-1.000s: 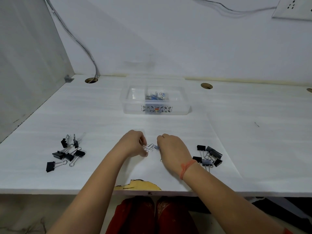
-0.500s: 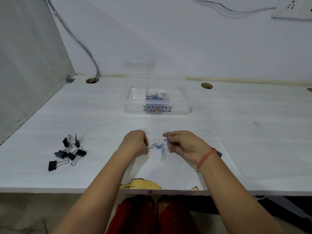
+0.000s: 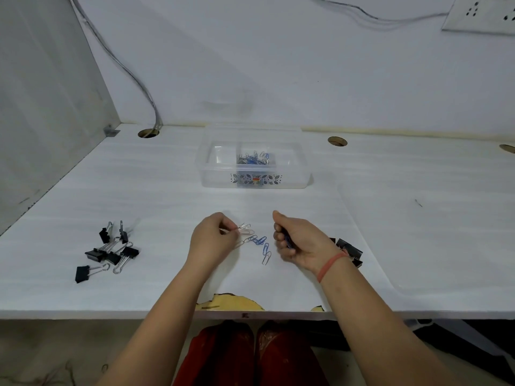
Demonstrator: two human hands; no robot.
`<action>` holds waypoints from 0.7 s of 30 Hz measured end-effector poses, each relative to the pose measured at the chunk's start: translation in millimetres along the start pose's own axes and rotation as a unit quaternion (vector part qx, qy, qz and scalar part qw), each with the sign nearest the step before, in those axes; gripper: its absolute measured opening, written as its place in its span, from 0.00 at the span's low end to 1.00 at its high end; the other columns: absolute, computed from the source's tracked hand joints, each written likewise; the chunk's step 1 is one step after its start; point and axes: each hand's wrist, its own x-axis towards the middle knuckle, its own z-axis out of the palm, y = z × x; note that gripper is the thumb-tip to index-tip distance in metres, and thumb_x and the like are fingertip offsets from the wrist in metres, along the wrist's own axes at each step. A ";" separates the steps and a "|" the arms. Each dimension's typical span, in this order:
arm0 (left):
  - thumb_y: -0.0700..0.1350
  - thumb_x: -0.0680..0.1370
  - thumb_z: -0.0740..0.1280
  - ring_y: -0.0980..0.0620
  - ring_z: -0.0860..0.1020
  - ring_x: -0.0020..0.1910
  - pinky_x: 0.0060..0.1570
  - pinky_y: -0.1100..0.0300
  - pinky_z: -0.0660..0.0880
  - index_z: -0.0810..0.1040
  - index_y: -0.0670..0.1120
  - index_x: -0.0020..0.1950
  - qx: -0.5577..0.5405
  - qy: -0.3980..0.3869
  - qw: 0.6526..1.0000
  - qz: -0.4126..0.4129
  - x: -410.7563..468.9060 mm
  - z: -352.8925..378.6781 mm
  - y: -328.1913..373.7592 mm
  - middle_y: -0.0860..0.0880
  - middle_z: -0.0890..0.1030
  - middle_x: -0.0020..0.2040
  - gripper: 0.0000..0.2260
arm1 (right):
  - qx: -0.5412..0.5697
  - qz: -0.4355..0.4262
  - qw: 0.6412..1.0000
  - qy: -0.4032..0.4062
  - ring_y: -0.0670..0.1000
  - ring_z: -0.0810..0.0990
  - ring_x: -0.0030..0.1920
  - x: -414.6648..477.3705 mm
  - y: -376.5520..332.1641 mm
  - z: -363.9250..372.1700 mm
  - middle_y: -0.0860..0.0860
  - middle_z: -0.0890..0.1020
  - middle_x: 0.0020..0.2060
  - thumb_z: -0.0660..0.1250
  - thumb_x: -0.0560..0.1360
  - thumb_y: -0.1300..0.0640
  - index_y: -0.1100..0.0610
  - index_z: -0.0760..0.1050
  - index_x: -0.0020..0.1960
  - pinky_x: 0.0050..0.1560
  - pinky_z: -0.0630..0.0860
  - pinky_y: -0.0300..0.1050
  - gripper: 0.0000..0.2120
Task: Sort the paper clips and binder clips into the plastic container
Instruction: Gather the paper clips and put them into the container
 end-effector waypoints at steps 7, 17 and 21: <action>0.30 0.73 0.64 0.54 0.77 0.29 0.27 0.69 0.71 0.75 0.37 0.46 -0.260 -0.004 0.958 -0.125 -9.5 -12.8 5.9 0.41 0.82 0.38 0.05 | -0.250 -0.182 0.948 0.074 0.48 0.74 0.32 5.5 6.6 11.9 0.48 0.75 0.30 0.66 0.74 0.50 0.56 0.79 0.37 0.33 0.69 0.39 0.12; 0.31 0.76 0.52 0.52 0.73 0.28 0.22 0.69 0.68 0.75 0.38 0.39 -0.406 -0.026 0.880 -0.243 -6.7 -20.3 10.5 0.45 0.76 0.30 0.14 | -0.586 -0.265 0.765 0.034 0.46 0.70 0.37 11.9 2.8 22.2 0.41 0.68 0.30 0.70 0.71 0.56 0.54 0.78 0.43 0.33 0.62 0.37 0.02; 0.41 0.77 0.59 0.50 0.70 0.31 0.30 0.61 0.66 0.77 0.38 0.41 -0.257 -0.020 0.945 -0.200 -4.8 -18.3 7.6 0.47 0.74 0.33 0.10 | -0.652 -0.216 0.726 0.007 0.50 0.73 0.43 7.2 -7.0 28.6 0.48 0.74 0.37 0.66 0.74 0.56 0.62 0.79 0.49 0.42 0.67 0.40 0.09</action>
